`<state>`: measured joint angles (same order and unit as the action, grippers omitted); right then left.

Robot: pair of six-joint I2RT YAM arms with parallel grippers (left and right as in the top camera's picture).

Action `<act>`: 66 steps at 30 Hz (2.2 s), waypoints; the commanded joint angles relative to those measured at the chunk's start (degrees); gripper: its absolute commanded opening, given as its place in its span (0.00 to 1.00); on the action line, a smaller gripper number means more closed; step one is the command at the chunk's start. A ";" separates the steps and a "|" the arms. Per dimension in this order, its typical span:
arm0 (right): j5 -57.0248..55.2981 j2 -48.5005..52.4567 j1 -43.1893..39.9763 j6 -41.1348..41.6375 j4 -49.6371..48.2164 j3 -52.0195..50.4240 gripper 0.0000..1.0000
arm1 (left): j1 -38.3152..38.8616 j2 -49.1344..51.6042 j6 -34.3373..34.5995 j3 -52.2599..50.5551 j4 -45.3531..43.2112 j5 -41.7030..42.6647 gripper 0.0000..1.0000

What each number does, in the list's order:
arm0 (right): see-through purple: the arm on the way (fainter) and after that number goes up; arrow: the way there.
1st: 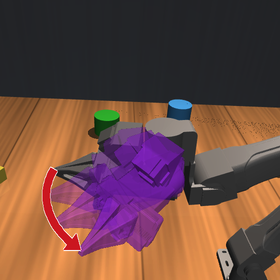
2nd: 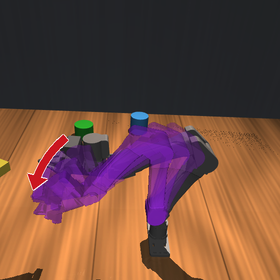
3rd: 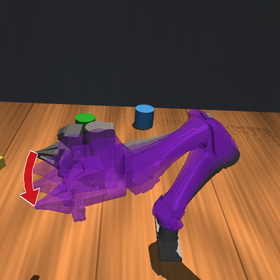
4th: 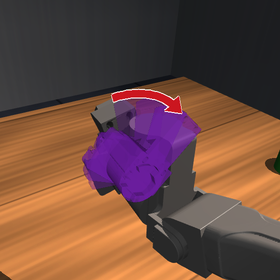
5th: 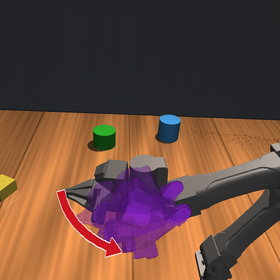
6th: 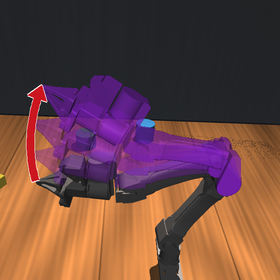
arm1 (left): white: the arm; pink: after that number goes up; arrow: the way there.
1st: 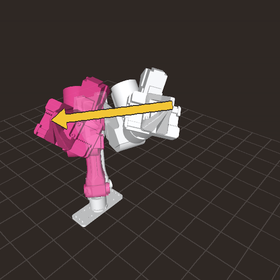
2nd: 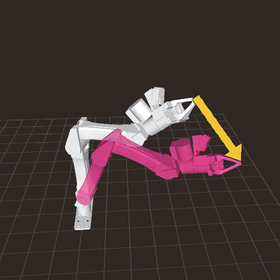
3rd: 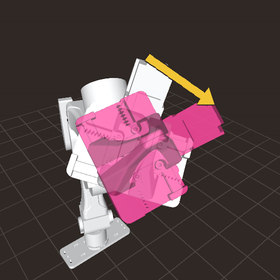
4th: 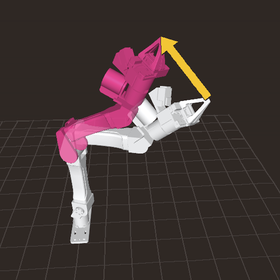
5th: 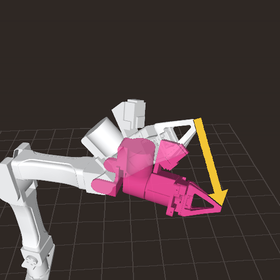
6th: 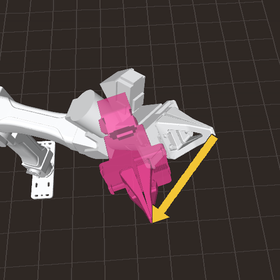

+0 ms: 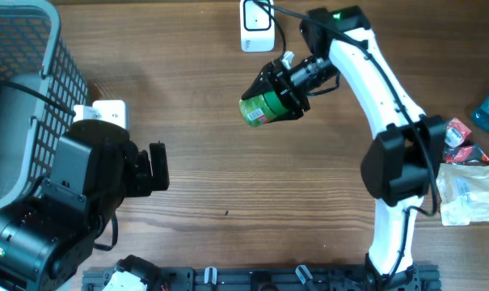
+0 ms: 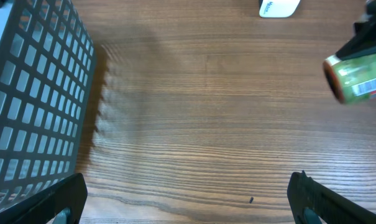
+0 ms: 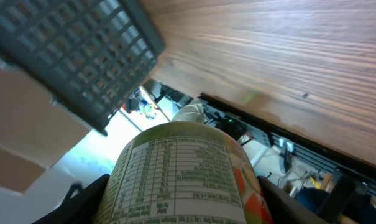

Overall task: Scan the item barcode
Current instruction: 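Lift the jar with the right gripper toward the scanner, then hold the jar's label in front of the white scanner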

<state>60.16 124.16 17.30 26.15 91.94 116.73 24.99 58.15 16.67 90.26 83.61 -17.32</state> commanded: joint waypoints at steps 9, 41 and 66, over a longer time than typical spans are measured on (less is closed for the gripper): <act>3.26 -8.68 -0.42 0.83 -4.90 0.66 0.62 | -0.20 -0.31 0.50 -0.31 0.02 -0.74 1.00; -69.24 4.79 4.17 -14.08 -73.92 0.52 0.73 | -0.20 -0.31 0.50 -0.33 0.02 -0.74 1.00; -78.36 13.33 7.61 -20.76 -86.99 0.15 0.67 | -0.20 -0.31 0.50 -0.31 0.02 -0.74 1.00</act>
<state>-16.80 137.93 24.93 6.11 5.63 116.40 24.99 58.17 16.67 90.26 83.61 -17.32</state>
